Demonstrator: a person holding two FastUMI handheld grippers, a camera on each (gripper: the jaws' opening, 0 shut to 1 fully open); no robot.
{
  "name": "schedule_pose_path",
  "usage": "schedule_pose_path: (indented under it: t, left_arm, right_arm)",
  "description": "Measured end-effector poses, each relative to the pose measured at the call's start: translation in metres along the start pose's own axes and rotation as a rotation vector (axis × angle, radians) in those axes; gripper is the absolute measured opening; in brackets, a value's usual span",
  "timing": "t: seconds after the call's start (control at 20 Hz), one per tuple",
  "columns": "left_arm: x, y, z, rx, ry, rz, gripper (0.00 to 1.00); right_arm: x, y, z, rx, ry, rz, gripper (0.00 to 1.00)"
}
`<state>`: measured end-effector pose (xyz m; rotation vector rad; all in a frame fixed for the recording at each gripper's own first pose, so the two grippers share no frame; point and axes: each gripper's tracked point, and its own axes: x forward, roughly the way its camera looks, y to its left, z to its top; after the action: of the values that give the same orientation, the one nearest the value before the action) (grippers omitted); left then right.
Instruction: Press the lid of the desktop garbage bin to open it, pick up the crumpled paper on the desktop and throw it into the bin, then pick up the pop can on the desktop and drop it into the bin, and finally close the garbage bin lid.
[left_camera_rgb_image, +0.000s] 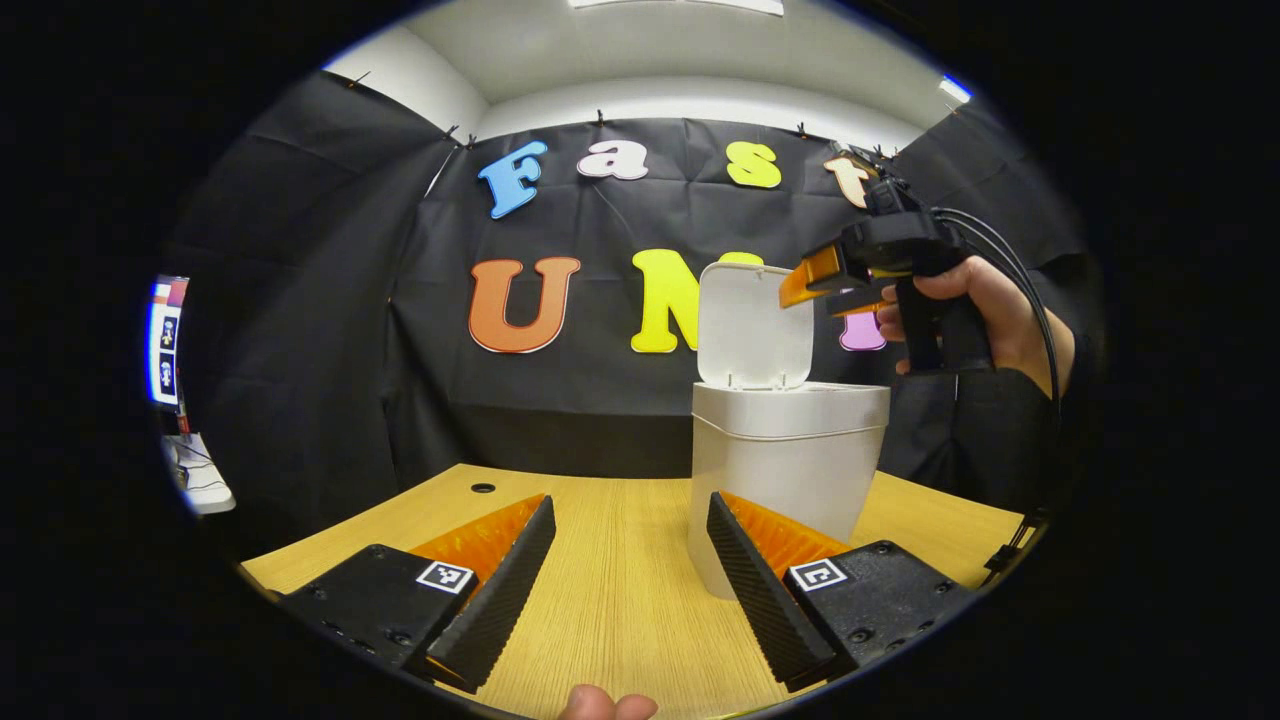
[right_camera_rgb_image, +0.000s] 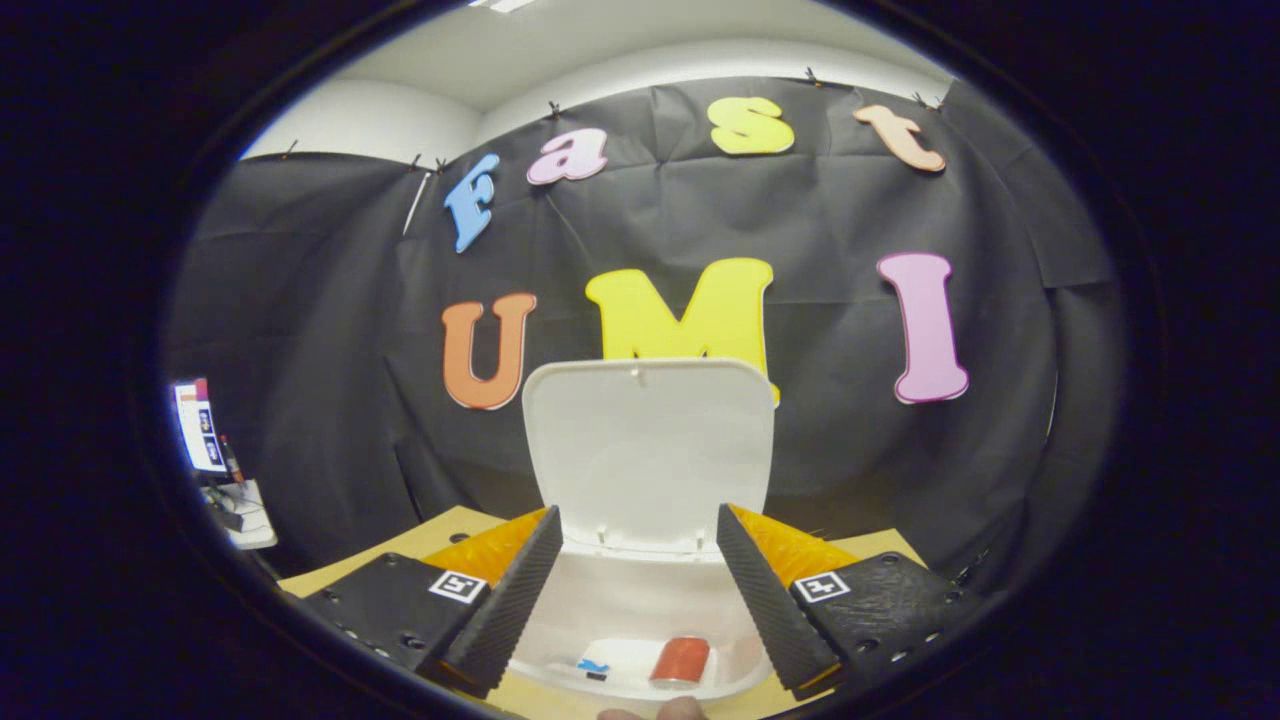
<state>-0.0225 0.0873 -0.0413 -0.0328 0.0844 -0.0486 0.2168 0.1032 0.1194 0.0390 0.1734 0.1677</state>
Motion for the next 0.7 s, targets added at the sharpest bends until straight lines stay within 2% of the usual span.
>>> schedule_pose_path:
  t: [0.3,0.7]
  left_arm:
    - [-0.005,0.012,0.009,-0.013,-0.016,0.012,0.98]
    - [-0.010,0.022,0.009,-0.027,0.007,0.013,0.99]
  right_arm:
    - [0.003,-0.012,0.058,-0.025,-0.070,-0.056,0.95]
    - [0.023,-0.002,0.116,-0.077,-0.173,-0.095,0.95]
